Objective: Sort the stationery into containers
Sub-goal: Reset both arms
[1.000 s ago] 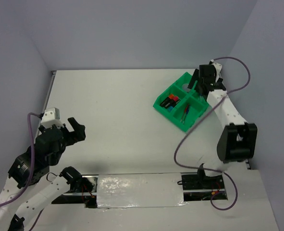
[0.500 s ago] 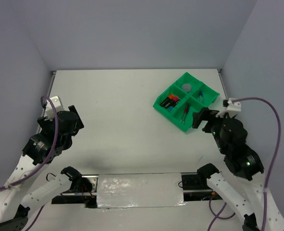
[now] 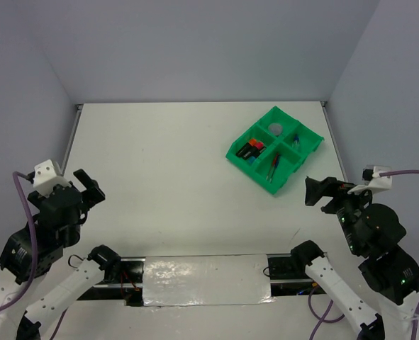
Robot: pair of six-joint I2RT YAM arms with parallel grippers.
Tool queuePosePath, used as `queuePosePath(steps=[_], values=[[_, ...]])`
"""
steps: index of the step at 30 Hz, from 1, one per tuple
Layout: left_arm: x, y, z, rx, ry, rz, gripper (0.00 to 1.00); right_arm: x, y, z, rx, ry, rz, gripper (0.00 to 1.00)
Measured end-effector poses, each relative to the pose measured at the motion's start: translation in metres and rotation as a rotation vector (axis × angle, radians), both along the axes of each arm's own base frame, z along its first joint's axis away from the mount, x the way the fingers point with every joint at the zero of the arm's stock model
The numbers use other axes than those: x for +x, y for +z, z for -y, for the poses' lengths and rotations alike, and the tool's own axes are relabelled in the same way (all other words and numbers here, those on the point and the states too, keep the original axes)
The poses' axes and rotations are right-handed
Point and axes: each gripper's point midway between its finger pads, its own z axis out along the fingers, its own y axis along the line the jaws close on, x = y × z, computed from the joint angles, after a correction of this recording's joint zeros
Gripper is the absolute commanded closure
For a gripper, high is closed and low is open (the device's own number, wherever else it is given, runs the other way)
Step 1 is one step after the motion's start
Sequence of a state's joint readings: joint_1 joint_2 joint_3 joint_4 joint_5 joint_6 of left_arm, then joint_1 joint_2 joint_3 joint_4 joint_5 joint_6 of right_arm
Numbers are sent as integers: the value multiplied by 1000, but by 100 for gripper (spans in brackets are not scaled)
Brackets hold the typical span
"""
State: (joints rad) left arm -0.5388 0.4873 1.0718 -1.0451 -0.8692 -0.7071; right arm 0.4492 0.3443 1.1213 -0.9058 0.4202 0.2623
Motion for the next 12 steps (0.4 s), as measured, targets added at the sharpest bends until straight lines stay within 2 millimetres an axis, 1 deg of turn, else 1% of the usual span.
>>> queuePosePath(steps=[4,12], values=[[-3,-1,0,-8,-8,2,1,2,-16,0,-25,-1,-35,0],[-3,-1,1,-10,-12,-1,1,2,-19,0,-31,0,-43,0]])
